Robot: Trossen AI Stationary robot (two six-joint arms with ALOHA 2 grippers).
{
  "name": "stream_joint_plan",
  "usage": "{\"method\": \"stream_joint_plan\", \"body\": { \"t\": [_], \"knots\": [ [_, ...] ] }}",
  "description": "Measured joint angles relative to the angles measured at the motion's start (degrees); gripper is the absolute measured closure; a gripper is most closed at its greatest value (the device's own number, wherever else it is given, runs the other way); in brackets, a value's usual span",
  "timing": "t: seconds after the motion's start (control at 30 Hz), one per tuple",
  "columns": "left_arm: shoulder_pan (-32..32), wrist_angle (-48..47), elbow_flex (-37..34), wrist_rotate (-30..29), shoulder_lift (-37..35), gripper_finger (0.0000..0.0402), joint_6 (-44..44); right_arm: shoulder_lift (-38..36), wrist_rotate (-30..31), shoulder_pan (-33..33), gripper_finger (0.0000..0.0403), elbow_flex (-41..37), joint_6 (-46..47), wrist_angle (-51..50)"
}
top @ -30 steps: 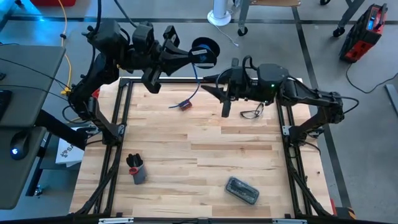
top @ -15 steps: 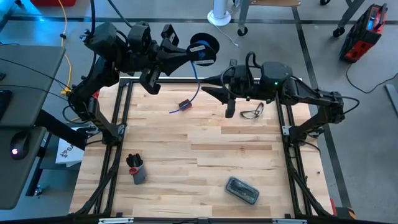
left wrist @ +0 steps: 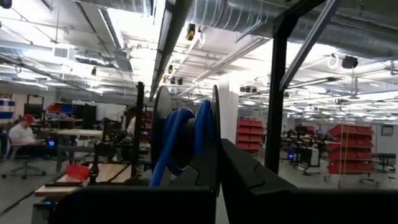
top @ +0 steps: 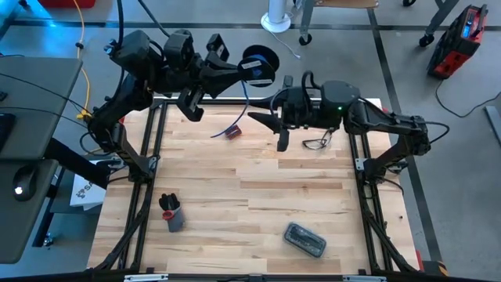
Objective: Coil cords
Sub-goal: Coil the blue wire onto the spool
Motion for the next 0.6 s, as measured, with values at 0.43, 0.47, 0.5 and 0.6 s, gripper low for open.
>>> {"method": "stream_joint_plan", "body": {
  "t": [0.43,0.47,0.5,0.6],
  "knots": [
    [-0.02,0.30,-0.01,-0.02,0.00,0.0401,-0.07,-0.09,3.34,0.97,0.0278,0.00,-4.12,2.11],
    [-0.02,0.47,-0.01,-0.04,0.10,0.0401,-0.07,-0.09,2.64,0.97,0.0278,0.00,-3.47,2.15],
    [-0.02,0.76,-0.01,-0.04,0.15,0.0401,-0.07,-0.09,2.05,0.97,0.0278,0.00,-2.74,2.22],
    [-0.02,1.36,-0.01,-0.02,0.34,0.0401,-0.63,0.23,1.85,0.97,0.0278,0.00,-2.97,2.82]
  ]
}}
